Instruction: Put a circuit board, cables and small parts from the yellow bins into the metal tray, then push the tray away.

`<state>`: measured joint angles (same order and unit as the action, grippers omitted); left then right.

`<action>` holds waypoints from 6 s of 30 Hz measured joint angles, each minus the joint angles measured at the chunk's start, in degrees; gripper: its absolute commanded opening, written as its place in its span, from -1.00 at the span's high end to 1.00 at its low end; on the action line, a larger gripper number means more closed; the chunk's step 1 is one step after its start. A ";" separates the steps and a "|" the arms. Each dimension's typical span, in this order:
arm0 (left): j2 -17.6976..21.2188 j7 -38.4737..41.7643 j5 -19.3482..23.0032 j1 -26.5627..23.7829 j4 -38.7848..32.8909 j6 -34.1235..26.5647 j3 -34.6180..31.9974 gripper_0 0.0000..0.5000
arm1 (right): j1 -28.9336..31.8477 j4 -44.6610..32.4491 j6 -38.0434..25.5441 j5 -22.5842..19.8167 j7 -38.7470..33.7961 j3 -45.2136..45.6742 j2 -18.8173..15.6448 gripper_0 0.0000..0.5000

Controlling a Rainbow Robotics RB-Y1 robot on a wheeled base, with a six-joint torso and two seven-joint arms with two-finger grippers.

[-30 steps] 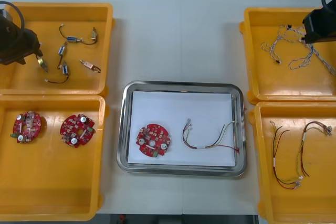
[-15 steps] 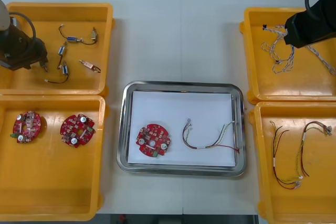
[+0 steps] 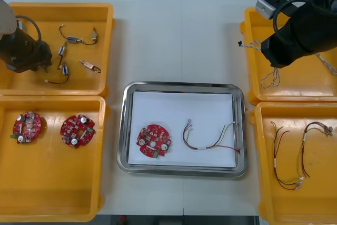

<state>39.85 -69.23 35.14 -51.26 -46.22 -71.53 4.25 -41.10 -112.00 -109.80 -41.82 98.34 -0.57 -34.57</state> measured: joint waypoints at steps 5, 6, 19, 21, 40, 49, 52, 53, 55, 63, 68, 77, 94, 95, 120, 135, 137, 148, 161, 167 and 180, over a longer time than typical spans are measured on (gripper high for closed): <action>0.00 0.00 -0.02 0.00 0.01 0.00 0.00 1.00 | 0.09 -0.47 0.00 -1.03 0.08 -2.00 -0.14 1.00; 0.00 0.00 -0.03 0.00 0.01 0.00 0.00 1.00 | 0.09 -0.47 0.00 -1.31 0.08 -2.16 -0.15 1.00; 0.00 0.00 -0.03 0.00 -0.70 -1.63 0.00 1.00 | 0.10 -0.48 0.00 -2.13 0.19 -2.31 -0.16 1.00; 0.00 0.00 -0.05 0.00 -1.80 -3.50 -0.01 1.00 | 0.10 -0.48 0.00 -2.13 0.22 -2.31 -0.16 1.00; 0.17 0.00 -1.86 2.76 -29.23 -25.61 -3.75 1.00 | 0.12 -0.55 0.00 -2.03 2.34 -2.38 -0.21 1.00; 0.13 1.73 -1.86 6.50 -44.16 -35.21 -3.75 1.00 | 0.17 -0.61 -0.01 -1.89 2.34 -2.40 -0.24 1.00; -0.09 4.89 -1.76 7.41 -48.82 -37.50 -3.75 1.00 | 0.19 -0.62 -0.02 -1.85 2.34 -2.40 -0.26 1.00; -0.24 6.10 -1.73 7.53 -49.85 -37.76 -3.74 1.00 | 0.19 -0.62 -0.02 -1.83 2.34 -2.40 -0.26 1.00; -0.81 8.93 -1.72 7.56 -51.56 -37.93 -3.74 1.00 | 0.19 -0.62 -0.02 -1.72 2.34 -2.40 -0.26 1.00; -4.88 17.66 -1.78 7.56 -56.43 -37.98 -1.35 1.00 | 0.19 -0.62 -0.02 -1.12 2.34 -2.40 -0.31 1.00; -7.45 18.21 -1.91 7.56 -58.66 -37.99 2.63 1.00 | 0.19 -0.62 -0.02 -1.12 2.34 -2.40 -0.33 1.00; -11.13 24.66 -1.92 7.49 -60.40 -38.00 11.75 1.00 | 0.20 -0.62 -0.02 -1.12 2.34 -2.40 -0.41 1.00; -13.02 30.71 -1.77 7.44 -58.14 -31.04 25.67 1.00 | 0.20 -0.62 -0.02 -1.06 2.34 -2.40 -0.43 1.00; -13.02 30.71 -1.84 7.43 -57.46 -30.16 26.37 1.00 | 0.20 -0.62 -0.02 -1.05 2.34 -2.40 -0.43 1.00; -13.02 30.94 -3.50 7.43 -51.80 -20.96 35.07 -1.00 | 0.20 -0.62 -0.02 -0.87 2.34 -2.40 -0.43 1.00; -13.02 31.75 -3.68 7.40 -51.82 -20.29 35.06 -1.00 | 0.20 -0.62 -0.02 -0.86 2.34 -2.40 -0.43 1.00; -13.02 32.34 -3.65 7.37 -52.02 -20.69 34.91 -1.00 | 0.20 -0.62 -0.02 -0.86 2.34 -2.40 -0.43 1.00; -13.01 34.27 -0.61 7.26 -59.98 -30.96 26.89 -1.00 | 0.20 -0.63 -0.02 -3.32 2.36 -3.56 -0.24 1.00; -9.80 34.27 4.54 7.15 -65.47 -37.92 14.79 -1.00 | 0.20 -1.52 -0.02 -1.62 6.24 -12.11 4.17 1.00; -5.85 34.27 6.64 7.15 -65.23 -37.97 11.98 -1.00 | 0.20 -2.00 -0.02 1.77 19.66 -16.44 6.10 1.00; -0.22 34.03 8.53 7.13 -56.27 -37.98 6.96 -1.00 | 0.27 -0.29 -0.01 6.44 31.13 -22.70 8.35 1.00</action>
<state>39.63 -35.20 43.67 -44.13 -102.49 -109.51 11.21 -40.82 -112.29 -109.82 -35.38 129.47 -23.27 -26.22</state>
